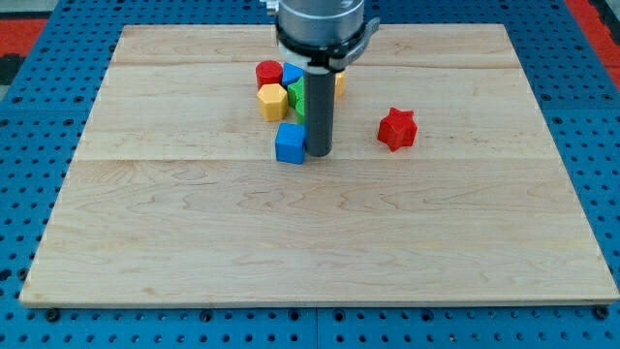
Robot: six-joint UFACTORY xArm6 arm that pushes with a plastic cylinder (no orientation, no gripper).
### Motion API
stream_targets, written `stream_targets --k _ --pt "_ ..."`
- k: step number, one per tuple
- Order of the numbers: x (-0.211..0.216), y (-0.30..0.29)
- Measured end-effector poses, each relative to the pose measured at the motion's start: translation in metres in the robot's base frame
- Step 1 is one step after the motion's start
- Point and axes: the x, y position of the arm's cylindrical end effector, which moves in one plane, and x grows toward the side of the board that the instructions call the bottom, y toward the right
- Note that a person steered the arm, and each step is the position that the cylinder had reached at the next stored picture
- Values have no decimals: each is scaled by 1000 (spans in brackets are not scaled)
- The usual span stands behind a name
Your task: Push the red star and blue cube in different directions
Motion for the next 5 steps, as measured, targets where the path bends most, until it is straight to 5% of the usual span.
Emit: stream_targets --k 1,5 --pt "7 31" --pt "9 -49"
